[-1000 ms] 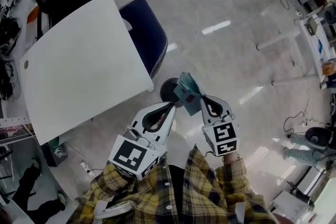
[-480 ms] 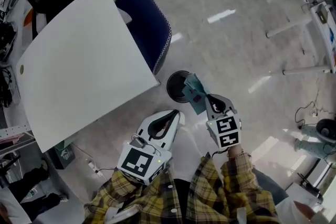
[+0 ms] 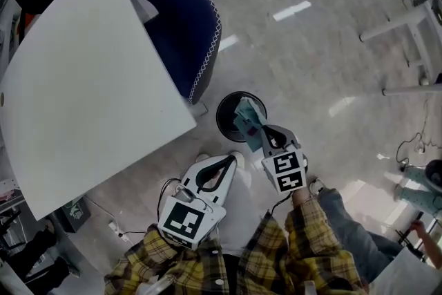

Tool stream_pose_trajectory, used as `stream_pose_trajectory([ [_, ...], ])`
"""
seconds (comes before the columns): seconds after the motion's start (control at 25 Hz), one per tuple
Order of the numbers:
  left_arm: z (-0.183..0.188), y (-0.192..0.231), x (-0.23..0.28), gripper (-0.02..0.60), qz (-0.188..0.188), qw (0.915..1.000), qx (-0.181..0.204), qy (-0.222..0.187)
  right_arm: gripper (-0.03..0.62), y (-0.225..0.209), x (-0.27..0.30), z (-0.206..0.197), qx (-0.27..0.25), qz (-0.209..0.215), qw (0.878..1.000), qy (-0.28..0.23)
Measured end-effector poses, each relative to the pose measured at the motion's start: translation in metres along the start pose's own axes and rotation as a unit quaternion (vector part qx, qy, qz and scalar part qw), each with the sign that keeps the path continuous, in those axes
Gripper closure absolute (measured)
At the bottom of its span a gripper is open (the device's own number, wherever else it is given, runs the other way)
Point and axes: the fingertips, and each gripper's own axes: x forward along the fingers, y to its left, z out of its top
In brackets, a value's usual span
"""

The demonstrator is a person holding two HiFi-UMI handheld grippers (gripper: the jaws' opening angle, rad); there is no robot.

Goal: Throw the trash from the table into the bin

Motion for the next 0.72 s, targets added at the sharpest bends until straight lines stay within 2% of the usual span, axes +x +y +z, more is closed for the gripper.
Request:
stream_pose_trajectory([
  [0.2, -0.054, 0.039, 0.040, 0.574, -0.005, 0.9997, -0.009, 0.023, 0.594, -0.014, 0.087, -0.046, -0.002, -0.011, 1.000, 0.024],
  [0.36, -0.090, 0.060, 0.056, 0.574, -0.003, 0.9995, -0.015, 0.026, 0.594, -0.017, 0.152, -0.087, -0.005, -0.014, 0.999, 0.042],
  [0.72, -0.140, 0.090, 0.075, 0.574, -0.004, 0.9984, -0.016, 0.054, 0.594, -0.010, 0.246, -0.161, 0.022, 0.008, 0.992, 0.126],
])
